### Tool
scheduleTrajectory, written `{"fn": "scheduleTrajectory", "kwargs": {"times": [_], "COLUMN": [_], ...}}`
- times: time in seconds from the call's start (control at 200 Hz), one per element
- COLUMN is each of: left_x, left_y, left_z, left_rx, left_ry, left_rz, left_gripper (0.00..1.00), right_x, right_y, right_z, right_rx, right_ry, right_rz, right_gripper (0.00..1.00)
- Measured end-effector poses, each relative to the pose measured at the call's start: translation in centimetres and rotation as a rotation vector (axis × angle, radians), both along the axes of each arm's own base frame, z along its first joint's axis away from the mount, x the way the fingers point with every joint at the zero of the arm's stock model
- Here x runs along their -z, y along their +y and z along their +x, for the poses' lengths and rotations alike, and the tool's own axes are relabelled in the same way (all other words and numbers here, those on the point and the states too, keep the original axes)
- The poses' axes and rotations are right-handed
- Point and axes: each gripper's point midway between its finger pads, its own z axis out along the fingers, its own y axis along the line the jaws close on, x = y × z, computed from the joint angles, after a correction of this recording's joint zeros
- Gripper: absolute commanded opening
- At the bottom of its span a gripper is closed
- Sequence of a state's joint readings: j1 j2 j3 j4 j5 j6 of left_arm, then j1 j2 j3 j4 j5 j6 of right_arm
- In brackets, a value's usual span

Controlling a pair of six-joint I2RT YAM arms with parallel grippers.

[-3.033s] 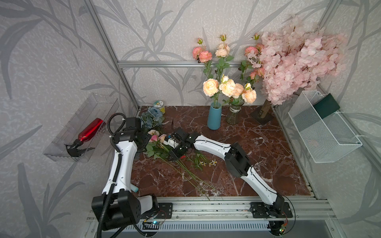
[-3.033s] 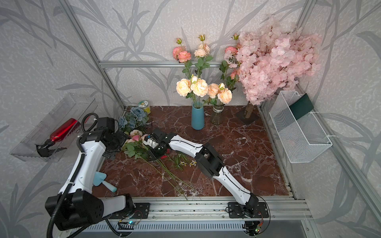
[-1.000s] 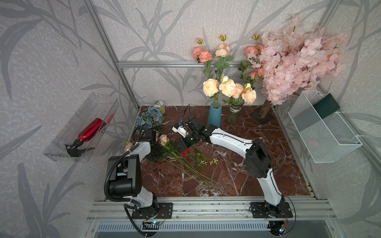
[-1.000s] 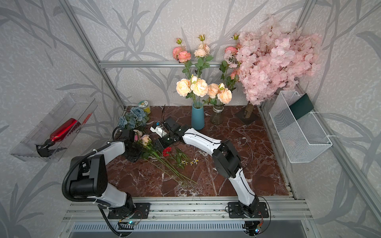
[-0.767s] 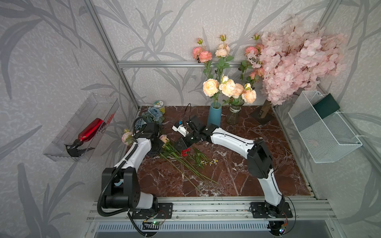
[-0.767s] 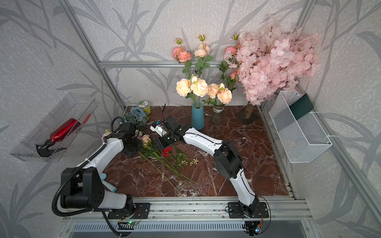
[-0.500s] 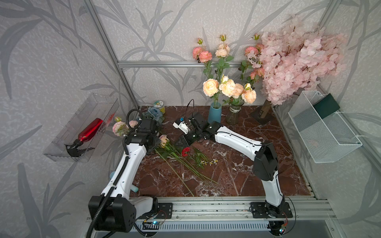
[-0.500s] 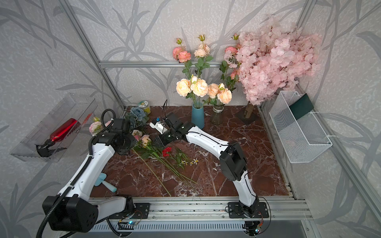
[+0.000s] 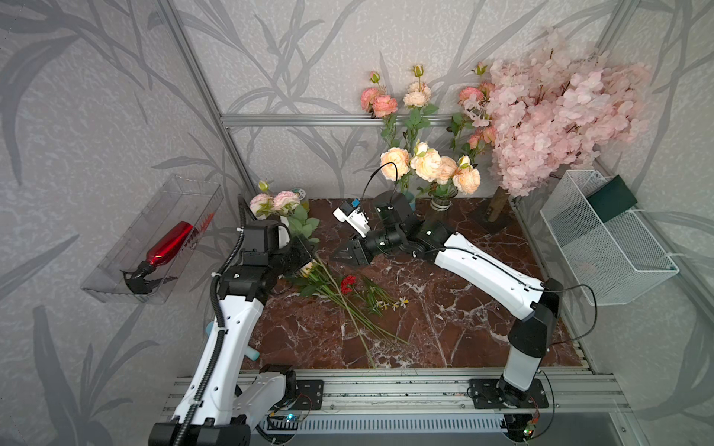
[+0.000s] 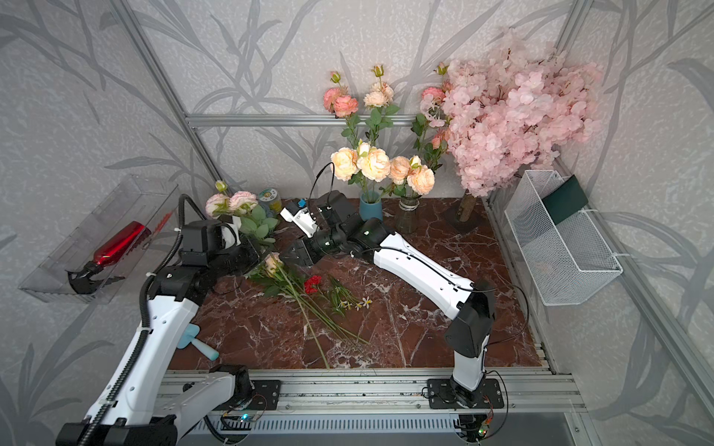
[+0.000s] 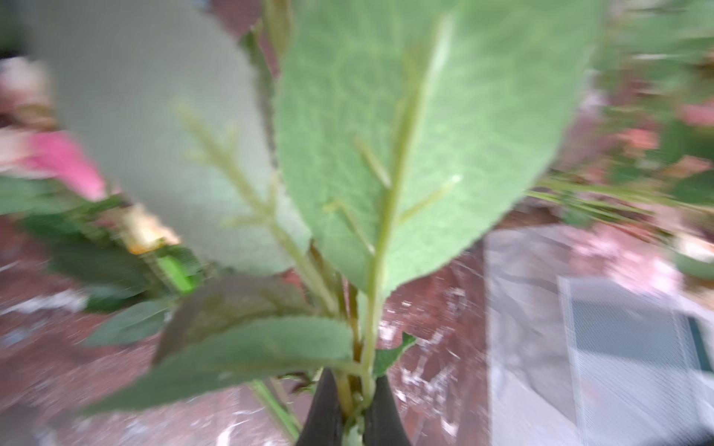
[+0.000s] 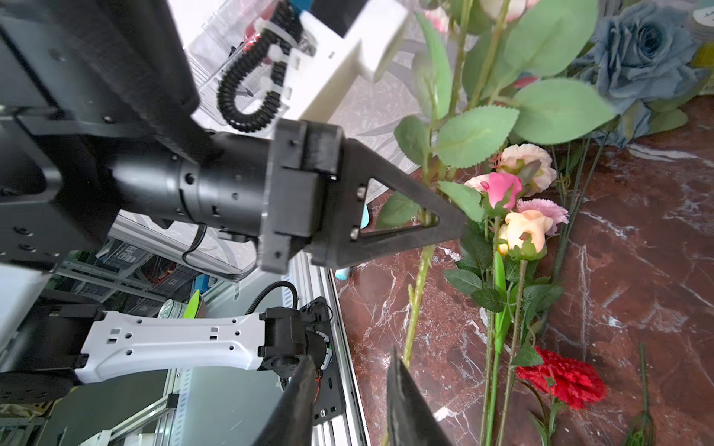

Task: Place the pink flowers into the vase
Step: Pick up the flower at the center of the board.

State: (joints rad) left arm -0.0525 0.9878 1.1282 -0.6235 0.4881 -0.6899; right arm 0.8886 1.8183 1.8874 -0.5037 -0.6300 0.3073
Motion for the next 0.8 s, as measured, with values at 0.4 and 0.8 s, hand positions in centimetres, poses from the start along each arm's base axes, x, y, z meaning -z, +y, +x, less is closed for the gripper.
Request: {"fn": "scheduleTrajectory", "kwargs": {"times": [0.4,0.8], "left_x": [-8.6,-8.1], "left_y": [-5.0,-5.6], "left_z": [-3.7,-4.5], "left_rx": [0.334,0.386], "left_ry": [-0.301,-0.282], "left_rz": [-0.188,-0.188], "left_gripper": [0.00,0.00], "right_x": [-0.9,-0.8], "right_y": [1.1,1.2], "right_z": [-1.7,-1.6], "right_rx": [0.011,0.025], "right_ry": [-0.012,-0.023], "right_rz": [-0.030,-0.035], "right_gripper": [0.30,0.15]}}
